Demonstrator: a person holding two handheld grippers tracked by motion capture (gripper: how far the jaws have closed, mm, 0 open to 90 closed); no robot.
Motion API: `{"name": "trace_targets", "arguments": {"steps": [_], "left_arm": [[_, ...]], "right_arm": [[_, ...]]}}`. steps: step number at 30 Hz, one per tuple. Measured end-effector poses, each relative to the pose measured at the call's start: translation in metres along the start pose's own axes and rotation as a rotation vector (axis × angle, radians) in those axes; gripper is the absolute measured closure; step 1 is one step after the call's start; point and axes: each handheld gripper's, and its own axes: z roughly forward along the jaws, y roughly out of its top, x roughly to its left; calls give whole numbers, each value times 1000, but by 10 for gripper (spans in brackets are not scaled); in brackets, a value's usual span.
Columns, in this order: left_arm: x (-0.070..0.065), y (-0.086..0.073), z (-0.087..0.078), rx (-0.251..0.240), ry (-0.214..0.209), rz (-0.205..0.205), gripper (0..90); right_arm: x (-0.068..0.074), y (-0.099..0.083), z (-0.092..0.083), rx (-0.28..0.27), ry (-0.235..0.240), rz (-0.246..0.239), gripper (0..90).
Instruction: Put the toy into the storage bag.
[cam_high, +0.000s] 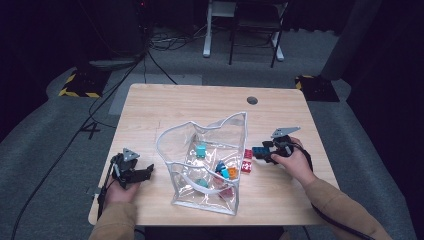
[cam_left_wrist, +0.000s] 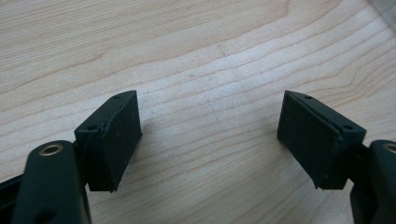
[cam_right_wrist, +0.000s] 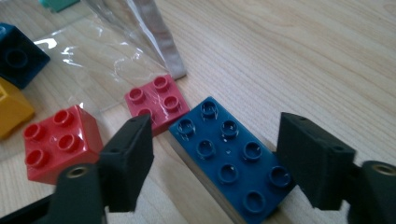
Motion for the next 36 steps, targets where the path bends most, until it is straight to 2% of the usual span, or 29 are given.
{"name": "trace_targets", "arguments": {"steps": [2, 4, 8, 9, 12, 17, 36], "left_arm": [[0, 0, 0, 0, 0, 0, 219], [0, 0, 0, 0, 0, 0, 219], [0, 0, 0, 0, 0, 0, 219], [0, 0, 0, 0, 0, 0, 219], [0, 0, 0, 0, 0, 0, 219], [0, 0, 0, 0, 0, 0, 219], [0, 0, 0, 0, 0, 1, 219]], "right_arm": [[2, -2, -1, 25, -13, -9, 396], [3, -4, -3, 24, -30, -24, 480], [7, -6, -9, 49, -63, -38, 591], [7, -6, -10, 57, -73, -48, 596], [8, -8, -13, 53, -66, -28, 598], [11, -5, -22, 20, -59, -18, 598], [32, 36, -85, -57, -25, -36, 598]]}}
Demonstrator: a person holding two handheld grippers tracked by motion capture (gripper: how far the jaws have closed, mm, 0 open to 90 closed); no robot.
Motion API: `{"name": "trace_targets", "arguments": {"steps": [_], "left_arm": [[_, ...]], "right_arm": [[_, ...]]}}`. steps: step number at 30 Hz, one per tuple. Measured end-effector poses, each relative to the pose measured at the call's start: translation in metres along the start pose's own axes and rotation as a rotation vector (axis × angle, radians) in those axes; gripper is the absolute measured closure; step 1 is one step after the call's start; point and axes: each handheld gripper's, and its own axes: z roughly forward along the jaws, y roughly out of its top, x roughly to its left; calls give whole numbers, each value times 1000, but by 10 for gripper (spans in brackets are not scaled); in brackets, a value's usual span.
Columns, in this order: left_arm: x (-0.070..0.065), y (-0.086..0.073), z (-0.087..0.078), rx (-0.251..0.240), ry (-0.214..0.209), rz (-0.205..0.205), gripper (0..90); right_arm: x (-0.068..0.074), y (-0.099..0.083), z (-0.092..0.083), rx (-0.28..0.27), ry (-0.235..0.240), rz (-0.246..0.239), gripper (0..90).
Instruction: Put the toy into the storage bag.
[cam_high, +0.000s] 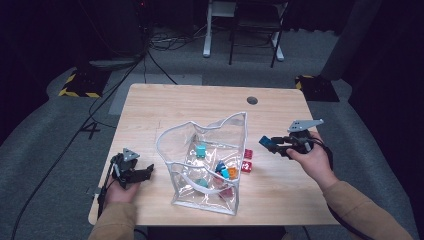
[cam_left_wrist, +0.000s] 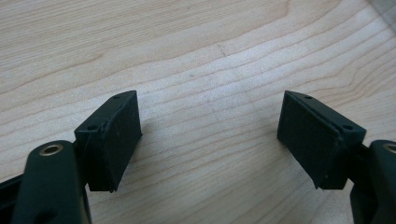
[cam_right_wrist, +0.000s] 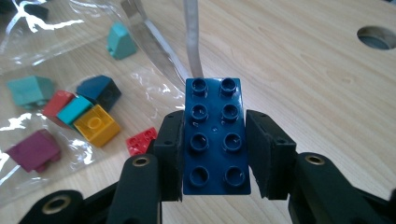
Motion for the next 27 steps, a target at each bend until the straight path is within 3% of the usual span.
{"name": "trace_targets", "arguments": {"steps": [20, 27], "left_arm": [[0, 0, 1, -1, -1, -3, 215], [0, 1, 1, 0, 0, -4, 211]], "right_arm": [[19, 55, -52, -79, 31, -52, 597], [28, 79, -62, -110, 38, -75, 597]]}}
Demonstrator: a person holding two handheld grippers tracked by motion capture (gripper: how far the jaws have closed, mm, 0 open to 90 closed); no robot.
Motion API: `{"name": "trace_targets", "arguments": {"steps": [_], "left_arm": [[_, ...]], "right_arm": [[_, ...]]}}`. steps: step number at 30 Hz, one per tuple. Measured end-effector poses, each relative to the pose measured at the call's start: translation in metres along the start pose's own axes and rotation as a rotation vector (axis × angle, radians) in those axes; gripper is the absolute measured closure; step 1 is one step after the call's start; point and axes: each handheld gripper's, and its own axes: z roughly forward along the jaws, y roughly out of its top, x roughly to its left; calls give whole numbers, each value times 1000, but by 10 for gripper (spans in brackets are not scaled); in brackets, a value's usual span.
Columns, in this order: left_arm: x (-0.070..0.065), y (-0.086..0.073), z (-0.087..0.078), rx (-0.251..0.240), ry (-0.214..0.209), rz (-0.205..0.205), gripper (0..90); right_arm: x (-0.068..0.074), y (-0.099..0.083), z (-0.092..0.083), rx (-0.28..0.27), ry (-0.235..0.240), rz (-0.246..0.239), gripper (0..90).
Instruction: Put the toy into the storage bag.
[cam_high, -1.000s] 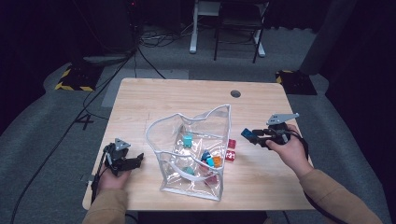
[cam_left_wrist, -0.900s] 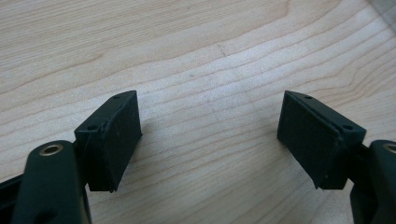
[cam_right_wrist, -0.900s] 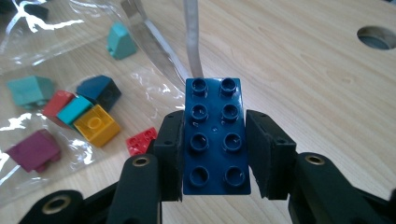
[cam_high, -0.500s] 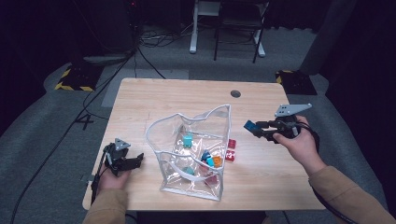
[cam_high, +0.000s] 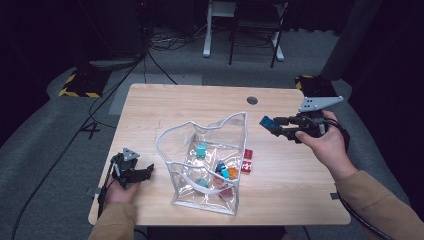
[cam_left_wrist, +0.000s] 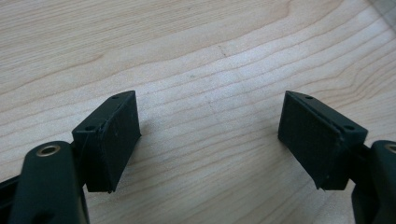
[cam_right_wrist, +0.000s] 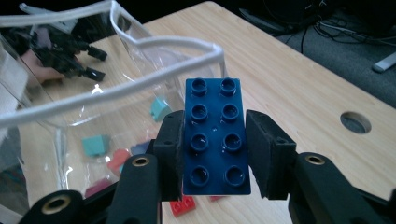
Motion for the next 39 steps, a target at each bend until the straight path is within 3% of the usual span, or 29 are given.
{"name": "trace_targets", "arguments": {"steps": [10, 21, 39], "left_arm": [[0, 0, 0, 0, 0, 1, 211], [1, 0, 0, -2, 2, -3, 210], [1, 0, 0, -1, 5, -3, 207]], "right_arm": [[17, 34, 2, -24, 35, -32, 597], [45, 63, 24, -21, 99, -89, 597], [79, 83, 72, -4, 205, -117, 596]]}}
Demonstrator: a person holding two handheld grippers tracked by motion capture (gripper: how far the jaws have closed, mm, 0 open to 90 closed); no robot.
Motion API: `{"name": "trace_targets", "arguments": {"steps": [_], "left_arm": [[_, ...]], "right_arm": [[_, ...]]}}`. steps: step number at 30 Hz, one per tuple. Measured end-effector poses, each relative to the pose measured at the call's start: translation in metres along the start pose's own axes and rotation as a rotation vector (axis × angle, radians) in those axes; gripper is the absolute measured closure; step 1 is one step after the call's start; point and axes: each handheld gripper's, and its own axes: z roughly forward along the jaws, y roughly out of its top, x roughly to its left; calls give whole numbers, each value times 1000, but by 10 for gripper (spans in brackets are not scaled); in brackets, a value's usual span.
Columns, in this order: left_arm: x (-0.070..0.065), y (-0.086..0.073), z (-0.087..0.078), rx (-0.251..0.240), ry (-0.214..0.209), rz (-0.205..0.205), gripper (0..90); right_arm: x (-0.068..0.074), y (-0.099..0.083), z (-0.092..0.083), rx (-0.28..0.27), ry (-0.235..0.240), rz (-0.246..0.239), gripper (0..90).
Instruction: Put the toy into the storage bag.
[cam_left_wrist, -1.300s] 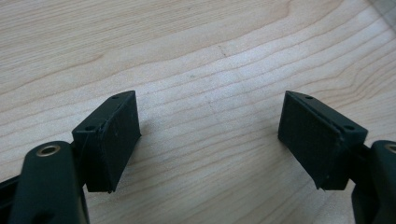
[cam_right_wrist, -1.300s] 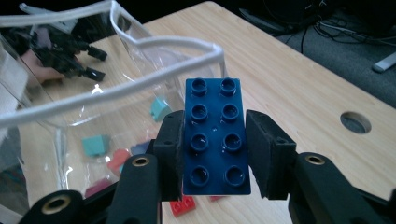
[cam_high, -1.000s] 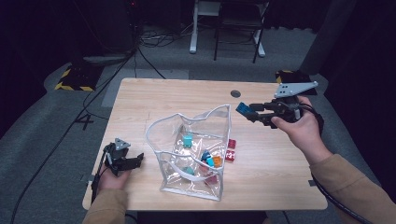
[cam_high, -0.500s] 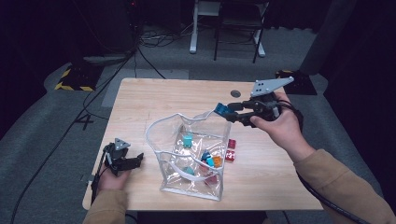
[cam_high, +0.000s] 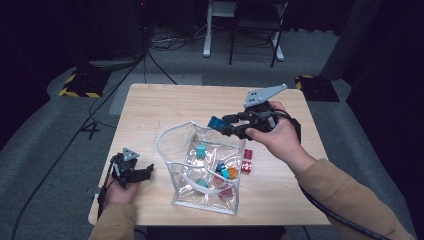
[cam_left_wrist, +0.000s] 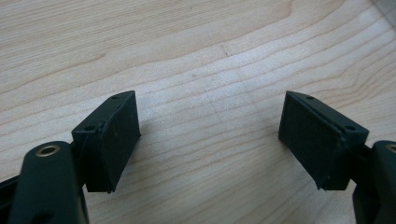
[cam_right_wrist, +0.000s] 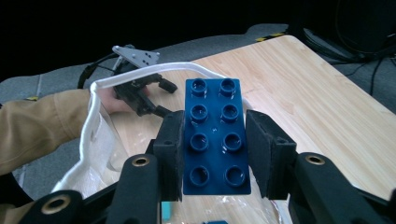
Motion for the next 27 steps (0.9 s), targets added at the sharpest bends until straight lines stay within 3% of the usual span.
{"name": "trace_targets", "arguments": {"steps": [10, 27], "left_arm": [[0, 0, 0, 2, 4, 0, 207], [0, 0, 0, 1, 4, -1, 206]], "right_arm": [[10, 2, 23, 31, 45, -4, 596], [18, -30, 54, 149, 87, 7, 595]]}}
